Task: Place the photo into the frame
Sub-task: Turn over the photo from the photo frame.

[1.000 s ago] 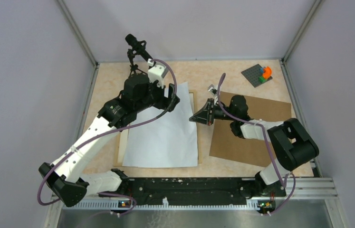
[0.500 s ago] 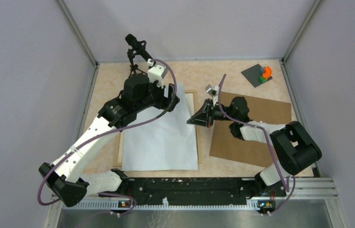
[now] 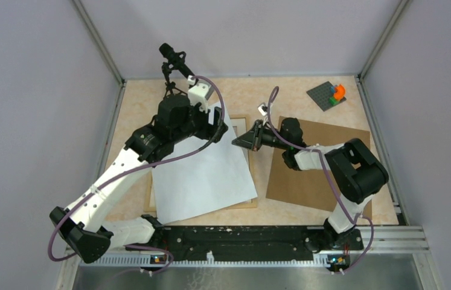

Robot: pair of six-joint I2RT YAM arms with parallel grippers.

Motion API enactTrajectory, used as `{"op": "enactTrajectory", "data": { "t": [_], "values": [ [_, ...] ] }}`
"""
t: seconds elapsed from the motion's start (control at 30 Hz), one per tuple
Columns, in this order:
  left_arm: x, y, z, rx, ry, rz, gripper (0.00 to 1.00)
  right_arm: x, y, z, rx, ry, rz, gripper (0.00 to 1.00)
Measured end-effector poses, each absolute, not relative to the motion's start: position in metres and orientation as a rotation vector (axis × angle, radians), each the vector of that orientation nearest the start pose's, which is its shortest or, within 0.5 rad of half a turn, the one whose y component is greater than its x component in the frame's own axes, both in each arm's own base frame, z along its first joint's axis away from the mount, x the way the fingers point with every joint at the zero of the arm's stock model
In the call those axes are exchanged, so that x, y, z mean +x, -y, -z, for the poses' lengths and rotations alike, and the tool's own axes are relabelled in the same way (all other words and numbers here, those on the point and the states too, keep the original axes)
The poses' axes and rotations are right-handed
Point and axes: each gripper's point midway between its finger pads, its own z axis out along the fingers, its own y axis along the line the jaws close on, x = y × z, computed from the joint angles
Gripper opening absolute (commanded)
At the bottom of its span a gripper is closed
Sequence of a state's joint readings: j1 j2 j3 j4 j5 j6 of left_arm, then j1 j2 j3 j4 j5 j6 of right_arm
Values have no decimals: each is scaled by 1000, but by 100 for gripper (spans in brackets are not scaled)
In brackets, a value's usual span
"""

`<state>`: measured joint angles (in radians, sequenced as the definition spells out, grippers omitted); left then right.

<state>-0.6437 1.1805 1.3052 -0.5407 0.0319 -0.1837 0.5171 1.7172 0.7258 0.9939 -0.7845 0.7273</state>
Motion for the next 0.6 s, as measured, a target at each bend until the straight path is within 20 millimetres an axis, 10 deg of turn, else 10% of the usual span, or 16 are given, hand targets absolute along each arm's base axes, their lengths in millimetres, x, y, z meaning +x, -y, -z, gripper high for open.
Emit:
{"op": "enactTrajectory", "data": {
  "t": [0.6],
  "values": [
    [286, 230, -309, 483, -1977, 563, 84, 347, -310, -111, -44, -2002, -1272, 0]
  ]
}}
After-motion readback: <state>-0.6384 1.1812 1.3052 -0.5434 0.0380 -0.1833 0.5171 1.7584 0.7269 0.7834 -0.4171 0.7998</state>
